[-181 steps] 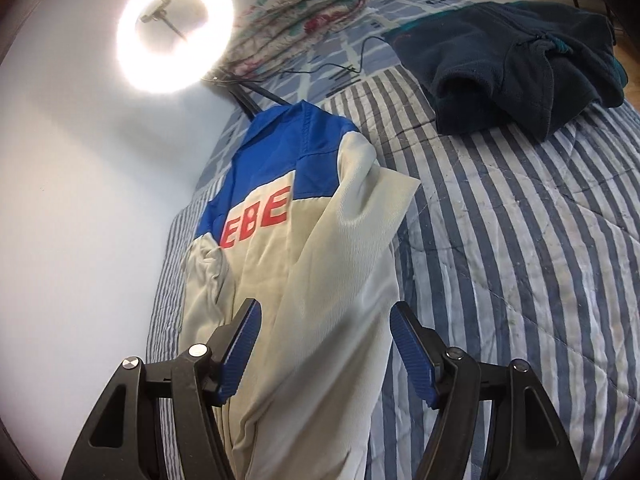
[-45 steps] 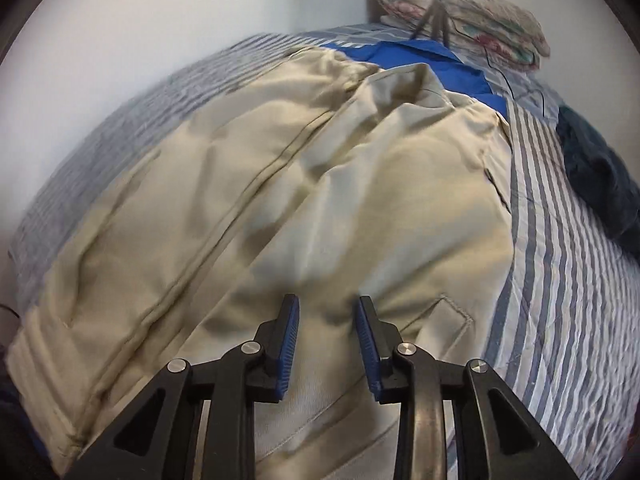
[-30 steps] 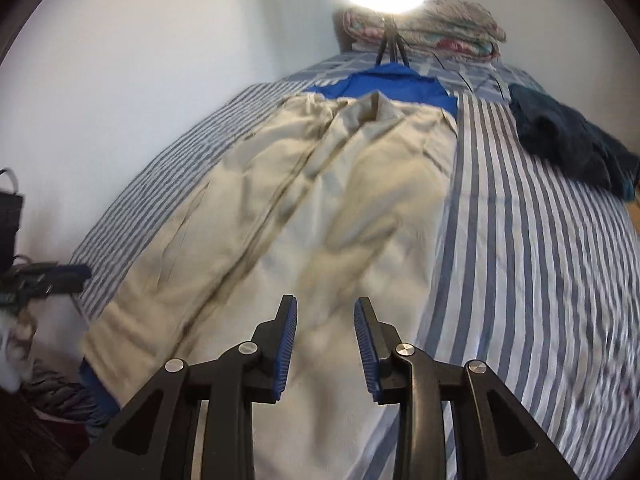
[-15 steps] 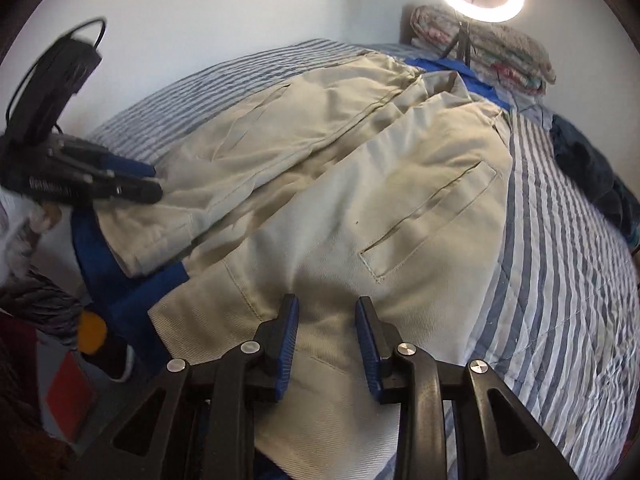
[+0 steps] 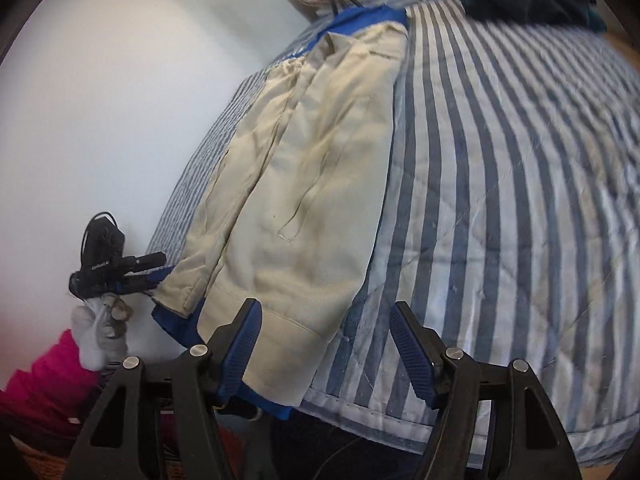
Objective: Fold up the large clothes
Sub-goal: 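Grasp the blue jacket hem with both grippers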
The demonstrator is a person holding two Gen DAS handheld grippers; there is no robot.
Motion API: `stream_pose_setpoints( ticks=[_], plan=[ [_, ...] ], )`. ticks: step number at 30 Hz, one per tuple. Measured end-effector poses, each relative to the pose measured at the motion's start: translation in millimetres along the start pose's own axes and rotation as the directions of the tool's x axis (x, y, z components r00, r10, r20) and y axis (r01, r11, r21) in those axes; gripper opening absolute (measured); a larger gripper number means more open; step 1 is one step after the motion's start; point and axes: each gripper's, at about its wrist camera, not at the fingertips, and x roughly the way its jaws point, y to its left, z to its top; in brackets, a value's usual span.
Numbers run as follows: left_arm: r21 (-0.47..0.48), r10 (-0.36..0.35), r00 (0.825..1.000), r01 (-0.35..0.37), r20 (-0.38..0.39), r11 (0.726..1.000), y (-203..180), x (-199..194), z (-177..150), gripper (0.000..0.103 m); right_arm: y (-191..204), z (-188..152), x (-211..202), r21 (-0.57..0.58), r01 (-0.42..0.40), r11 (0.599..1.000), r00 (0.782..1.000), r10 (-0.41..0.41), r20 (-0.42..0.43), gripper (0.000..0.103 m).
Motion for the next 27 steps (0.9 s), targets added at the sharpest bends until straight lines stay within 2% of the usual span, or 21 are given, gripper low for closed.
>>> stream_pose_setpoints(
  ticks=[5, 8, 10, 12, 14, 17, 19, 22, 23, 24, 27],
  plan=[
    [0.021, -0.014, 0.999, 0.015, -0.047, 1.000, -6, 11, -9, 0.065, -13, -4, 24, 0.096, -0.099, 0.990, 0.993, 0.104, -0.047, 0.059],
    [0.028, -0.015, 0.999, 0.016, -0.043, 0.999, -8, 13, -10, 0.065, -12, -2, 28, 0.091, -0.110, 0.990, 0.993, 0.114, -0.039, 0.056],
    [0.056, 0.005, 0.999, -0.003, -0.039, 0.998, -10, 14, -12, 0.063, 4, -6, 32, -0.030, -0.028, 0.999, 0.998, 0.027, -0.048, 0.049],
    [0.095, 0.031, 0.999, -0.028, -0.036, 0.995, -15, 15, -14, 0.062, 23, -5, 35, -0.137, 0.059, 0.989, 0.996, -0.068, -0.062, 0.044],
    [0.097, 0.030, 0.999, -0.026, -0.036, 0.995, -16, 16, -15, 0.062, 25, -3, 33, -0.090, 0.011, 0.996, 0.998, -0.017, -0.064, 0.039],
    [0.100, 0.037, 0.999, -0.034, -0.033, 0.994, -14, 15, -16, 0.056, 24, -2, 31, -0.064, 0.004, 0.998, 0.998, -0.008, -0.068, 0.040],
    [0.100, 0.035, 0.999, -0.032, -0.029, 0.994, -12, 14, -17, 0.056, 20, -3, 35, -0.041, -0.007, 0.999, 0.997, 0.004, -0.081, 0.047],
    [0.097, 0.024, 0.999, -0.020, -0.044, 0.995, -13, 14, -20, 0.056, 20, -7, 39, -0.026, -0.021, 0.999, 0.997, 0.019, -0.074, 0.047],
    [0.104, 0.021, 0.998, -0.016, -0.051, 0.994, -15, 15, -22, 0.056, 21, -6, 40, -0.025, -0.036, 0.999, 0.996, 0.034, -0.083, 0.046],
    [0.116, 0.024, 0.998, -0.017, -0.058, 0.993, -18, 16, -24, 0.056, 20, -6, 41, -0.019, -0.061, 0.998, 0.994, 0.059, -0.093, 0.036],
    [0.142, 0.041, 0.997, -0.033, -0.060, 0.989, -24, 20, -26, 0.055, 10, -4, 44, 0.039, -0.110, 0.993, 0.990, 0.113, -0.089, 0.035]
  ],
)
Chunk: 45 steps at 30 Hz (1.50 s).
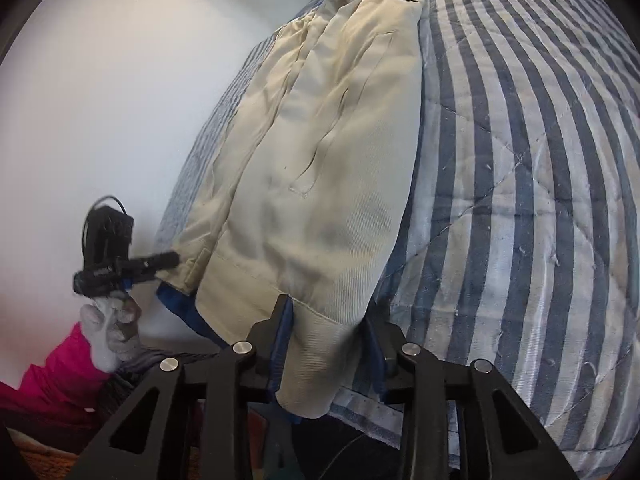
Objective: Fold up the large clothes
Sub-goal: 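Grasp the blue jacket hem with both grippers, then lift the hem with both grippers and fold it toward the collar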
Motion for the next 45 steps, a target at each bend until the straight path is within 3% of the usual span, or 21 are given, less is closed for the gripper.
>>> stream_pose_setpoints(
  ticks=[6, 8, 13, 21, 28, 38, 45],
  plan=[
    [-0.062, -0.045, 0.999, 0.044, -0.018, 0.997, 7, 5, 3, 0.032, -16, 5, 7, 0.080, -0.122, 0.989, 0.993, 0.122, 0.003, 0.037],
    [-0.062, -0.050, 0.999, 0.049, -0.011, 0.997, 5, 3, 2, 0.026, -16, 4, 8, 0.087, -0.140, 0.986, 0.990, 0.140, 0.004, 0.029],
    [-0.045, -0.068, 0.997, 0.070, 0.035, 0.997, -7, -10, 1, 0.020, -17, 4, 0, 0.082, -0.176, 0.981, 0.984, 0.173, 0.036, 0.015],
    [-0.081, -0.129, 0.989, 0.135, 0.068, 0.988, -20, -22, 14, 0.016, -1, 17, -15, 0.106, -0.283, 0.953, 0.956, 0.272, 0.105, 0.013],
    [-0.043, -0.133, 0.985, 0.139, 0.111, 0.989, -46, -37, 48, 0.015, 19, 48, -29, 0.106, -0.273, 0.956, 0.954, 0.255, 0.159, 0.011],
    [-0.031, -0.124, 0.977, 0.132, 0.175, 0.991, -71, -39, 123, 0.015, 31, 121, -52, 0.094, -0.171, 0.981, 0.966, 0.148, 0.211, 0.011],
    [-0.133, -0.120, 0.976, 0.145, 0.182, 0.980, -55, -18, 175, 0.015, 11, 174, -30, 0.204, -0.156, 0.967, 0.973, 0.115, 0.200, 0.011]
  ],
)
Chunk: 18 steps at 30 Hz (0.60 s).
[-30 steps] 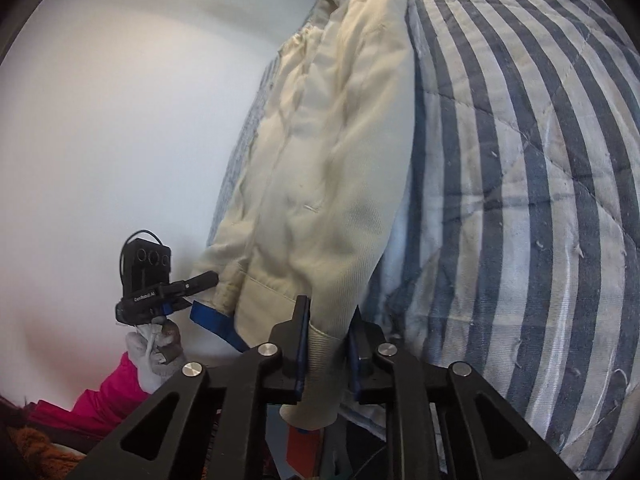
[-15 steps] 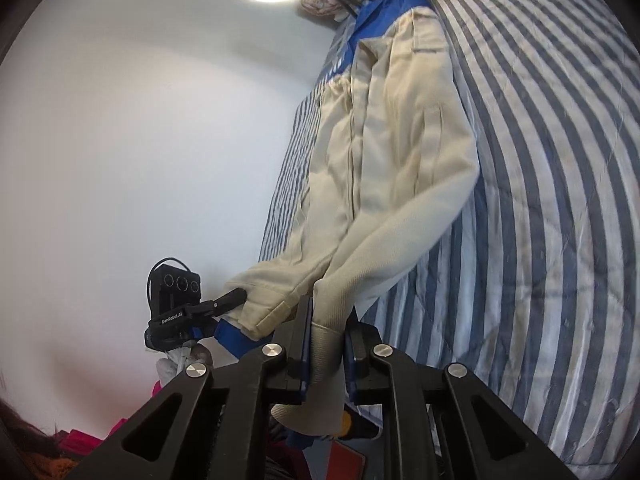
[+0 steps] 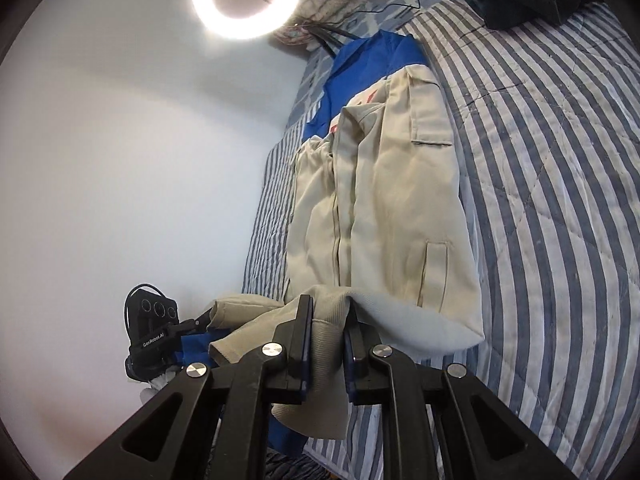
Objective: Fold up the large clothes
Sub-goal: 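Lift the hem with both grippers and fold it toward the collar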
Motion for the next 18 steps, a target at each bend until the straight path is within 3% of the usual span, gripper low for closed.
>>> stream_pose_setpoints(
  ticks=[8, 18],
  plan=[
    [-0.075, 0.063, 0.997, -0.066, -0.039, 0.995, 26, 45, 48, 0.015, -39, 42, 39, 0.164, 0.030, 0.986, 0.999, -0.024, -0.035, 0.011],
    [-0.107, 0.101, 0.991, -0.110, -0.091, 0.988, 50, 86, 63, 0.019, -78, 54, 58, 0.262, -0.002, 0.965, 0.998, 0.019, -0.064, 0.014]
  ],
)
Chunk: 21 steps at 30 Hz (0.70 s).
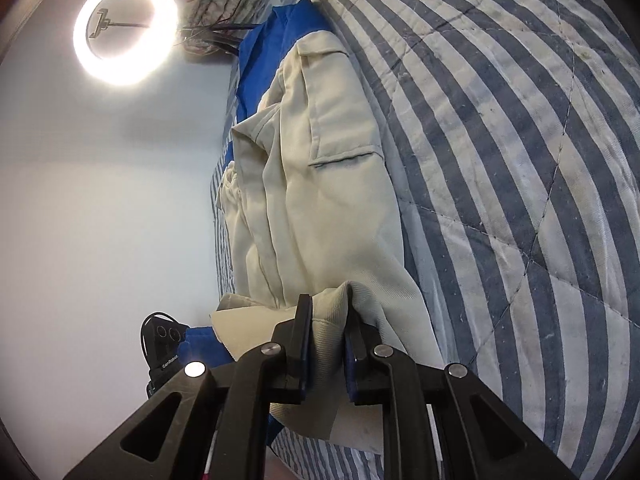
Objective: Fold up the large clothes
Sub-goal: 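Lift the hem with both grippers and fold it toward the collar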
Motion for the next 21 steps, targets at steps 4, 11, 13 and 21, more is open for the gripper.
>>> stream_pose_setpoints(
  ticks=[4, 11, 13, 21],
  plan=[
    [-0.033, -0.025, 0.999, 0.025, -0.027, 0.999, 4, -3, 3, 0.024, -11, 4, -14, 0.050, -0.111, 0.993, 0.994, 0.111, 0.001, 0.048],
    [-0.092, -0.165, 0.986, 0.165, 0.011, 0.982, 2, -33, 12, 0.070, 2, 6, -61, -0.057, -0.184, 0.981, 0.981, 0.187, 0.048, 0.070],
    [-0.033, -0.156, 0.987, 0.157, 0.026, 0.987, -6, -46, 14, 0.070, 10, 3, -70, -0.157, -0.100, 0.982, 0.992, 0.110, 0.057, 0.066],
    [0.259, 0.082, 0.995, -0.094, 0.056, 0.961, -17, -56, -11, 0.059, 12, -40, -53, -0.437, 0.202, 0.877, 0.974, -0.227, -0.007, 0.041]
  ],
)
